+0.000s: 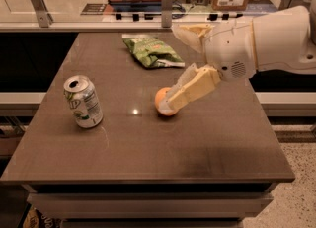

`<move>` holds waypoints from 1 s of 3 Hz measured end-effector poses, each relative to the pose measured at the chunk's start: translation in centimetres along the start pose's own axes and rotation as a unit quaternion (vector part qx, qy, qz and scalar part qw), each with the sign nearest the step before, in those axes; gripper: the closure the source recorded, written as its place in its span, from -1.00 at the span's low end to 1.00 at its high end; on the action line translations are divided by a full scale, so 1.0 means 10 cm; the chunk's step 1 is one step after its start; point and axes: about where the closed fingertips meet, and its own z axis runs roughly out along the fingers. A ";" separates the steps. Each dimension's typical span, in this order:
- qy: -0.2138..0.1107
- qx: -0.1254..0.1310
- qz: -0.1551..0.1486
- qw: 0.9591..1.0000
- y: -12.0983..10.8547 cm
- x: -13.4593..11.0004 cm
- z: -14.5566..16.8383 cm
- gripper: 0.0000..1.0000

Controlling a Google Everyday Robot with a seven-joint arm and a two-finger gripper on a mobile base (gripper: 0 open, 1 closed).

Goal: Knock 7up can over

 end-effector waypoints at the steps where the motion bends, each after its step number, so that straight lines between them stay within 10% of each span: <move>1: -0.011 -0.015 -0.001 1.000 -0.02 0.00 0.34 -1.00; 3: -0.077 -0.006 0.036 0.996 -0.04 0.09 0.90 -1.00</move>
Offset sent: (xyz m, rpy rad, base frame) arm 0.0382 0.0772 -0.0513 0.1649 0.0603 0.0016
